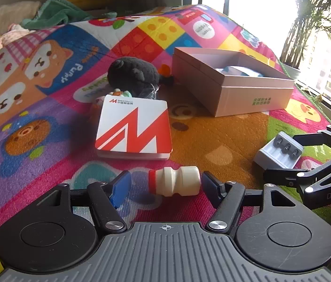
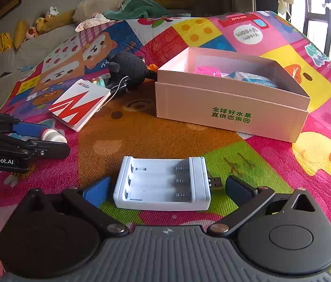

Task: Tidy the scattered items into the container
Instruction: 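Grasp the white yogurt bottle with the left gripper while the right gripper holds the charger, then carry the yogurt bottle into the white box and open the left gripper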

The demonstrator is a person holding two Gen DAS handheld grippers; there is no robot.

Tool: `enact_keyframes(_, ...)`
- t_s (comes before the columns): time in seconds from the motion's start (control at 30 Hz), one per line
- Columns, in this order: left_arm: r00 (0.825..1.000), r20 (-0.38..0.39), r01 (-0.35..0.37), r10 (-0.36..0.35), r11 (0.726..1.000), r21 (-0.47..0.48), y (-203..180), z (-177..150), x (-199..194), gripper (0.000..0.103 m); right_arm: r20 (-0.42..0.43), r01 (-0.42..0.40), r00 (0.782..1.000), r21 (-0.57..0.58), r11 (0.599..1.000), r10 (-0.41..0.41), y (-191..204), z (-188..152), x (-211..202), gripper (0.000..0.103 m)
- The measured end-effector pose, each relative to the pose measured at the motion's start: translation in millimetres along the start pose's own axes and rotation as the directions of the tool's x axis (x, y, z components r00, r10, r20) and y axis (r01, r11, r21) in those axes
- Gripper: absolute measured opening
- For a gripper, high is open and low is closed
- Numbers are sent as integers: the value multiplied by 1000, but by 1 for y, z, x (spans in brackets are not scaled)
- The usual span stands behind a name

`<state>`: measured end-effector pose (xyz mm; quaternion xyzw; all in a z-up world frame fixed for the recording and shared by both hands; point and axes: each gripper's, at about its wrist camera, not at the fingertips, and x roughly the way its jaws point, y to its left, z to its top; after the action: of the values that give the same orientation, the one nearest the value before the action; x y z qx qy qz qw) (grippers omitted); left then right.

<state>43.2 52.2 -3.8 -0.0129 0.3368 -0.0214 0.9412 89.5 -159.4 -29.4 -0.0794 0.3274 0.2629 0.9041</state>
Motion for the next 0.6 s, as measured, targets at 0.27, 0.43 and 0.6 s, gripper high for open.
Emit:
enact_keyframes(0.27,1000,7,22,-23,999,32,-3,-1,-3,48,-30,9,1000,7,1000,-8,0,10,6,101)
enact_keyframes(0.43,997,8,74,-74,996,45,-10,-3,-13,48,-19,2,1000,6,1000,-2,1,9,-5,91)
enact_keyframes(0.6,993,34,109,-113,989,103,-25,-3,-31,48,20,11,1000,-16,1000,-11,5,0,-37,91)
